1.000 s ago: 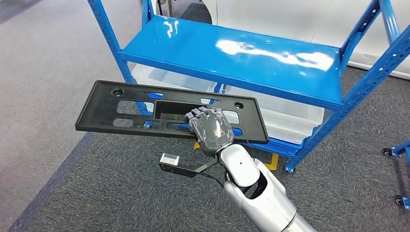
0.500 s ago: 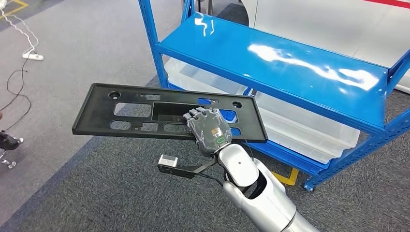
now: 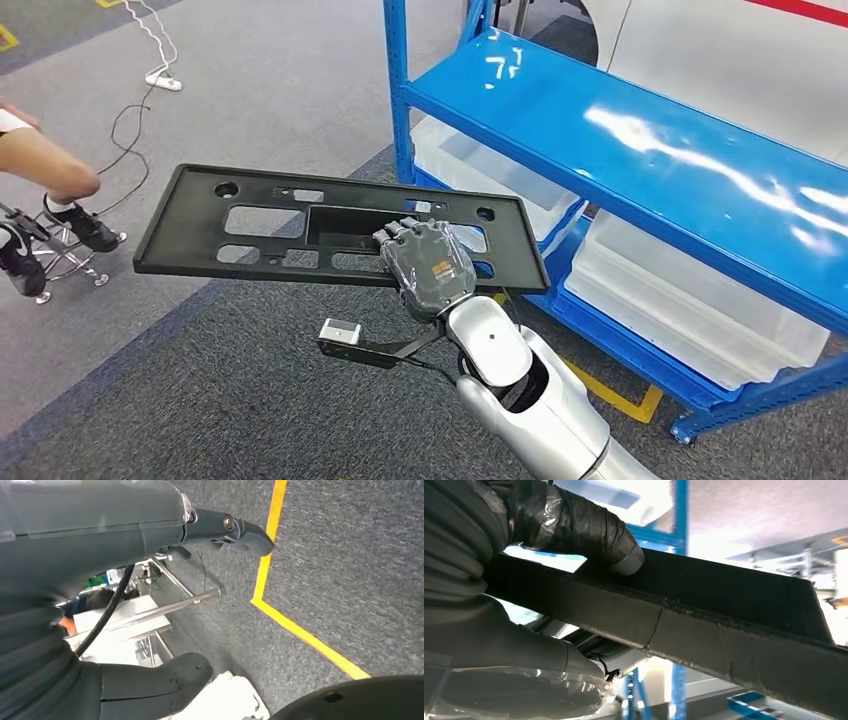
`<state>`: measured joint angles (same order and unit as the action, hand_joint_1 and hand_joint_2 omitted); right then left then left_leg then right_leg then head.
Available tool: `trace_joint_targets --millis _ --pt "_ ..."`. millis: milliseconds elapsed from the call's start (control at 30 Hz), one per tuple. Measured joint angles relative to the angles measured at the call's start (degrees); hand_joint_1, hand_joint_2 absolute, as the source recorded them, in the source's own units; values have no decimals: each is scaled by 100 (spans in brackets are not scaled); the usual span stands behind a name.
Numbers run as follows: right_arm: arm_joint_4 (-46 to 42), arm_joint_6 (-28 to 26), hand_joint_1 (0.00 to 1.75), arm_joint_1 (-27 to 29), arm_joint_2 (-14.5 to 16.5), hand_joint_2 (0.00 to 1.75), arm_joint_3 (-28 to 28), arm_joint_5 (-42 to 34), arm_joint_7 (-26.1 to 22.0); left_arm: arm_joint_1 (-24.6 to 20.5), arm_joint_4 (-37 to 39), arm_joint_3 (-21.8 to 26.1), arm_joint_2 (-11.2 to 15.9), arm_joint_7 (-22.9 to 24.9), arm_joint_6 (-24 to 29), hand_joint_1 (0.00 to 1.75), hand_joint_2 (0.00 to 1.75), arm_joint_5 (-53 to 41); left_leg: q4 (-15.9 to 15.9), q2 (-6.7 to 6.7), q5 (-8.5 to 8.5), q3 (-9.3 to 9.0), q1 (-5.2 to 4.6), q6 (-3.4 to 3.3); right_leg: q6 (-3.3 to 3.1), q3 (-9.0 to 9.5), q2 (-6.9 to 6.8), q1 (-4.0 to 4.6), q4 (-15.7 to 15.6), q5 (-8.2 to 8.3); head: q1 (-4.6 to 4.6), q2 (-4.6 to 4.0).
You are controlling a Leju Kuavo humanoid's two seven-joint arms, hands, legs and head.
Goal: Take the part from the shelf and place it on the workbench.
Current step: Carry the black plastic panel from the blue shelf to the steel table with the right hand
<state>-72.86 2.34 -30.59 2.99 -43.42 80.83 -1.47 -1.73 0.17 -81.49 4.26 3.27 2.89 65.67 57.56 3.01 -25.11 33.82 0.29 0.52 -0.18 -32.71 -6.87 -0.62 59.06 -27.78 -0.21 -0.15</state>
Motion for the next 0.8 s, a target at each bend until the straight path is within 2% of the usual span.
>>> trace_joint_targets --millis 33,100,167,200,233,267,300,333,367,400,433,467,500,533,567,600,667,700,733,767,800 --pt "-12 16 175 -12 7 175 -2 -9 -1 3 0 -1 -2 -4 7 0 175 4 -19 -70 17 -6 8 -34 34 12 17 -9 20 -32 1 0" --pt "-37 37 175 -50 10 175 -6 -31 -1 -3 0 -3 -6 -14 17 0 175 12 -65 -196 54 -29 30 -110 75 -81 267 -27 293 -237 4 0" --pt "-42 52 175 -63 -7 175 -11 -50 -4 -18 0 -4 -9 -21 20 0 175 16 -73 -322 67 -31 34 -161 69 -409 575 -27 988 -596 8 0" --pt "-40 60 175 -54 -21 175 -15 -56 -5 -21 0 -4 -9 -22 21 0 175 19 -66 -398 67 -25 29 -175 63 -592 639 -21 1345 -726 8 0" --pt "-38 66 175 -43 -37 175 -20 -61 -6 -21 0 -4 -8 -22 21 0 175 24 -56 -484 65 -21 23 -181 57 -714 669 -15 1563 -758 8 0" --pt "-36 68 175 -38 -50 175 -25 -66 -7 -18 0 -4 -8 -23 22 0 175 29 -40 -571 60 -18 19 -183 49 -740 683 -13 1572 -674 8 0" --pt "-36 68 175 -41 -58 175 -28 -71 -7 -15 0 -4 -7 -23 22 0 175 34 -17 -659 53 -16 17 -179 35 -657 706 -14 1357 -488 8 0" --pt "-37 68 175 -49 -63 175 -31 -77 -9 -13 0 -4 -7 -23 22 0 175 39 12 -743 40 -14 18 -169 17 -499 772 -16 991 -254 8 0" --pt "-37 68 175 -57 -68 175 -33 -85 -11 -14 0 -4 -11 -26 22 0 175 44 48 -818 22 -1 14 -151 -1 -340 901 -22 633 -92 7 0" --pt "-41 67 175 -64 -74 175 -35 -95 -16 -18 0 -4 -14 -31 23 0 175 50 81 -887 9 22 13 -129 -13 -219 1003 -28 356 13 7 0" --pt "-46 67 175 -66 -82 175 -38 -105 -23 -18 0 -4 -16 -35 26 0 175 58 104 -947 3 49 20 -101 -22 -158 1079 -26 207 44 7 0" --pt "-52 66 175 -66 -88 175 -42 -115 -28 -11 0 -4 -17 -41 30 0 175 64 113 -1002 5 76 32 -67 -29 -146 1098 -20 173 22 7 0" --pt "-64 66 175 -66 -90 175 -45 -124 -33 0 0 -4 -16 -45 34 0 175 70 108 -1059 13 97 49 -33 -42 -144 1038 -13 159 32 7 0" --pt "-74 66 175 -69 -89 175 -47 -132 -33 15 1 -4 -14 -47 39 0 175 74 116 -1053 8 112 62 -1 -67 -131 978 -15 137 43 7 0" --pt "-88 66 175 -76 -86 175 -48 -138 -33 23 1 -5 -15 -50 40 0 175 75 177 -947 -31 143 58 31 -98 -109 912 -24 106 53 2 0" --pt "-103 66 175 -83 -85 175 -49 -143 -33 21 2 -5 -15 -51 41 0 175 77 337 -784 -128 220 51 62 -129 -86 836 -34 73 63 -3 0" --pt "-122 66 175 -88 -87 175 -49 -150 -34 0 2 -6 -17 -56 41 0 175 82 980 -434 -455 530 50 121 -176 -55 674 -32 40 57 -13 0" --pt "-126 68 175 -86 -89 175 -49 -154 -36 -9 2 -5 -17 -58 41 0 175 89 1347 -366 -607 719 64 145 -187 -51 588 -25 41 48 -12 0" --pt "-126 69 175 -83 -91 175 -50 -159 -40 -14 2 -5 -17 -60 40 0 175 100 1602 -339 -677 854 77 163 -190 -48 505 -21 43 37 -12 0" --pt "-126 71 175 -84 -92 175 -51 -164 -45 -12 2 -5 -17 -63 40 0 175 110 1657 -325 -640 888 86 174 -187 -43 424 -19 44 25 -12 0" --pt "-127 72 175 -88 -91 175 -52 -170 -49 -7 2 -5 -17 -63 39 0 175 118 1499 -307 -509 809 92 176 -178 -32 350 -18 45 13 -12 0"
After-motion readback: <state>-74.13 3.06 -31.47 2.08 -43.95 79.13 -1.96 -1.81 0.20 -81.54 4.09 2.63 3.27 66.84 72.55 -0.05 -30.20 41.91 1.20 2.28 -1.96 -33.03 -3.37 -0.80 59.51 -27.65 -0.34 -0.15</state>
